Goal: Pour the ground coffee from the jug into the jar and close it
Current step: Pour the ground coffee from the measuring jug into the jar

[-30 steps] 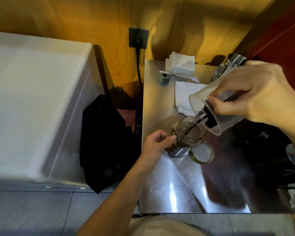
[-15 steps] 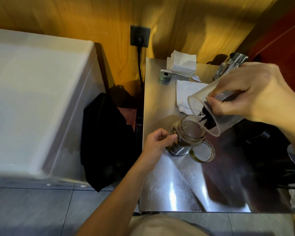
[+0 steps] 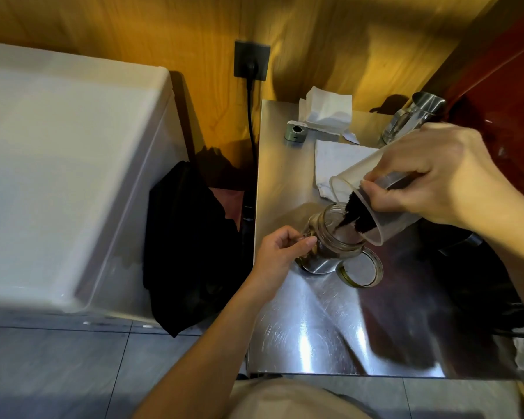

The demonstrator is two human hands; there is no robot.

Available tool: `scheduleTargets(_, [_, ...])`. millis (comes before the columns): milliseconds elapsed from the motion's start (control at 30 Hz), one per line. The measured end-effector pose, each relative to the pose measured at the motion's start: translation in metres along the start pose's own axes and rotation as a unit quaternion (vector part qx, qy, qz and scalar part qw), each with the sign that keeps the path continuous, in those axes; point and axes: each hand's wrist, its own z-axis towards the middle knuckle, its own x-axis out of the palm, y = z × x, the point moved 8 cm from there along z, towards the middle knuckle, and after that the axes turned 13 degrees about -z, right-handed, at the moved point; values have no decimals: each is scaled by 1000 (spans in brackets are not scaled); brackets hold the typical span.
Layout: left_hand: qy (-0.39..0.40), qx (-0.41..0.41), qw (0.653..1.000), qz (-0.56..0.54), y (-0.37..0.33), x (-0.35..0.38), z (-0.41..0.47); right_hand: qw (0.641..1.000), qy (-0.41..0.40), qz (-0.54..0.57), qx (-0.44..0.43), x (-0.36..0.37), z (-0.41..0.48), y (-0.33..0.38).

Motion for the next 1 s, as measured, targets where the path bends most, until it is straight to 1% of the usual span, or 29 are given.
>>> scheduleTargets(33, [0,0,1000,3,0,0,0,1000,-14,19,0,-6,6,-4])
scheduleTargets(100, [-1,-1,1000,2,0,-1,0,1000,-7,2,-13,1,-2,4])
scheduleTargets(167, [-2,-5,1000,2,1,-1,1,1000,-21,-10,-9,2,-2,5])
scheduleTargets(233, [0,-7,1000,5,2,-2,1,1000,-24,-3,1,0,0,0])
scheduleTargets(400, [1,-10,1000,-1,3,-2,2,999,-36,-11,-9,1,-2,3])
scheduleTargets(700, [6,-7,1000,-1,3,-2,3,999,-30,-10,-12,2,1,3])
scheduleTargets(833, [6,-8,1000,-4,3,-2,4,999,-13,-29,-26,6,2,7])
scheduleTargets(1000, [4,-9,1000,-9,3,-2,4,999,-30,-17,-20,2,0,4])
